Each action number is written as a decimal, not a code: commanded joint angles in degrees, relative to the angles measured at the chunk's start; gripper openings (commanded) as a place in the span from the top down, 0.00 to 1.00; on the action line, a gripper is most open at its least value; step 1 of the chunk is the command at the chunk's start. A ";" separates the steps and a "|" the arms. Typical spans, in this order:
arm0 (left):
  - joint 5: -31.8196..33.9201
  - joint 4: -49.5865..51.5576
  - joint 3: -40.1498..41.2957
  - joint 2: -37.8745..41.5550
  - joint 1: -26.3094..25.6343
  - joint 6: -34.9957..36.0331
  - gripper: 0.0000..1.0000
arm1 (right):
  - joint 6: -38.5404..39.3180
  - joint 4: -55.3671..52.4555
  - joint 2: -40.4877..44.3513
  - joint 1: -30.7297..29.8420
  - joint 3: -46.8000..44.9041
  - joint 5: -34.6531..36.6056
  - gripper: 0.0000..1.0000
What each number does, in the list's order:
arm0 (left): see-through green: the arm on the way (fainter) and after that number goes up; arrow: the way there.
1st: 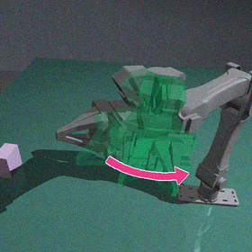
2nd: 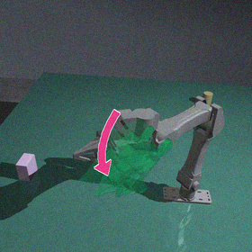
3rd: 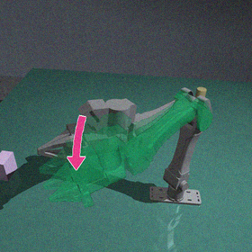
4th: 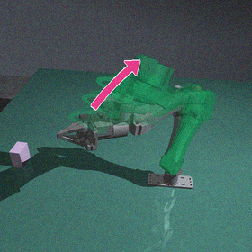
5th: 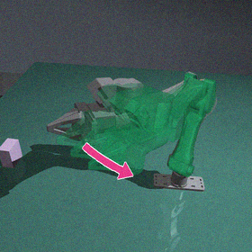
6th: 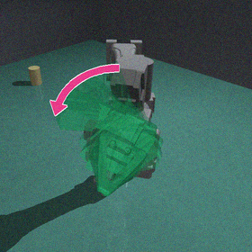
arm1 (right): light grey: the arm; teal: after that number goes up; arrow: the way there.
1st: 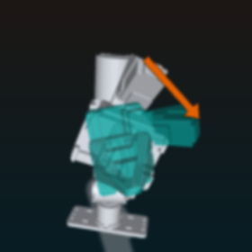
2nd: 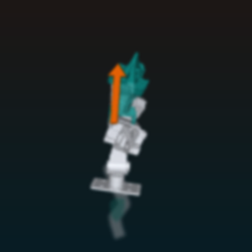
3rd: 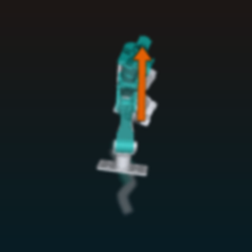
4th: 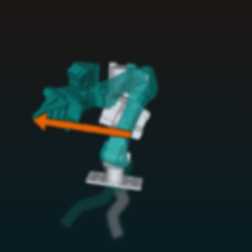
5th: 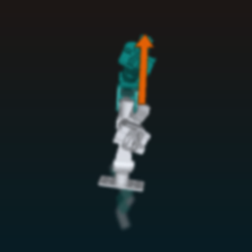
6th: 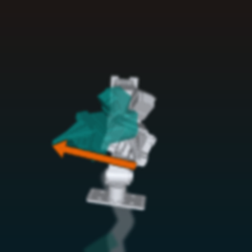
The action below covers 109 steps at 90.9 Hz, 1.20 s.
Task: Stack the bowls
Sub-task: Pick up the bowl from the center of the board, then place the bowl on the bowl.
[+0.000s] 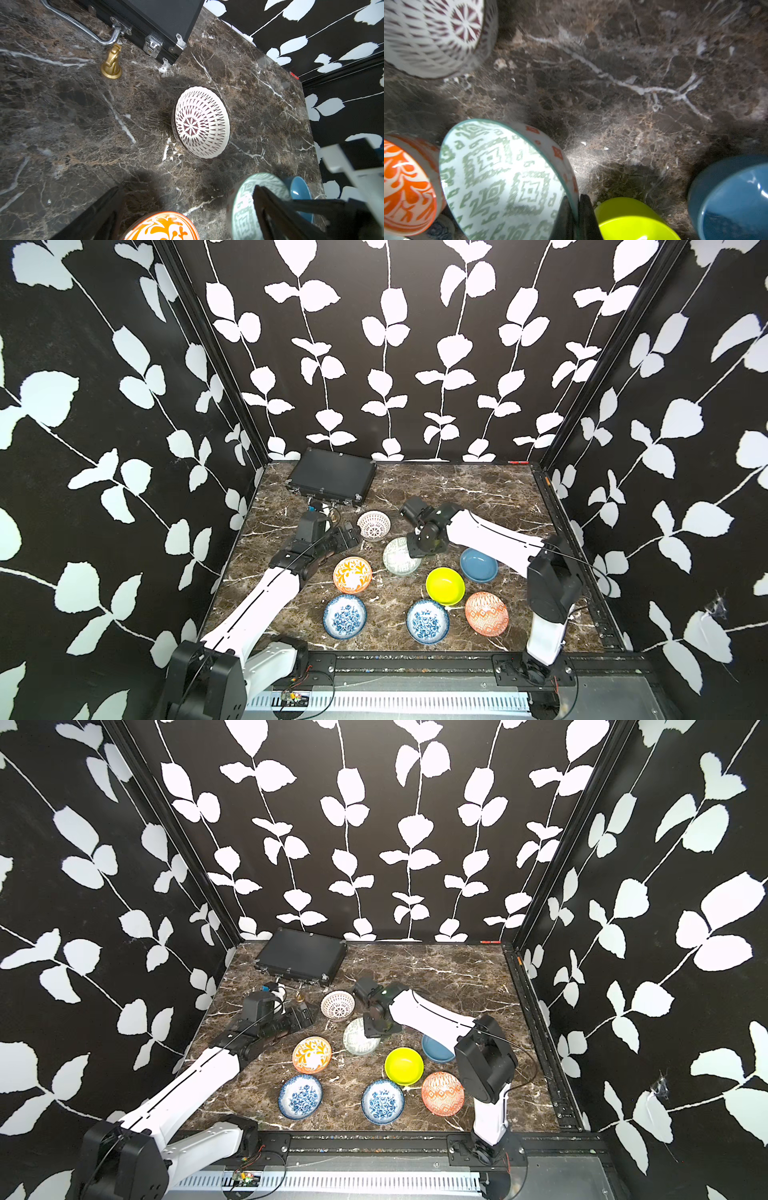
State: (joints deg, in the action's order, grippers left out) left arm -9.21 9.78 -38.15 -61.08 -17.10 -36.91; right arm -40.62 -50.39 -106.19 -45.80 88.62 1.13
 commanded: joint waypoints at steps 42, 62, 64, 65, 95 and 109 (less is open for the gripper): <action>-1.23 -3.25 2.49 2.63 2.02 -1.42 0.01 | 2.01 -2.46 -6.76 3.87 21.23 -5.18 1.00; -1.34 -3.84 3.05 2.98 2.63 -1.84 0.01 | 2.36 -3.22 -15.15 3.83 31.02 -5.70 1.00; -1.40 -3.88 3.08 2.98 2.67 -1.92 0.01 | 2.36 -3.18 -15.81 3.80 31.77 -5.81 1.00; -1.41 -3.93 3.08 2.94 2.73 -1.93 0.01 | 2.36 -3.18 -15.81 3.80 31.77 -5.81 1.00; -2.45 -5.42 3.86 2.38 4.02 -2.55 0.01 | 2.38 -0.87 -22.03 3.26 36.61 -6.56 1.00; -2.97 -5.99 3.82 1.65 4.44 -2.73 0.01 | 2.26 -0.11 -23.39 3.09 36.95 -6.88 1.00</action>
State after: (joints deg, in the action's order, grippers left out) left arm -11.18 5.56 -35.09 -59.55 -13.21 -39.46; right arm -38.50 -53.04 -129.10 -42.15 123.33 -5.10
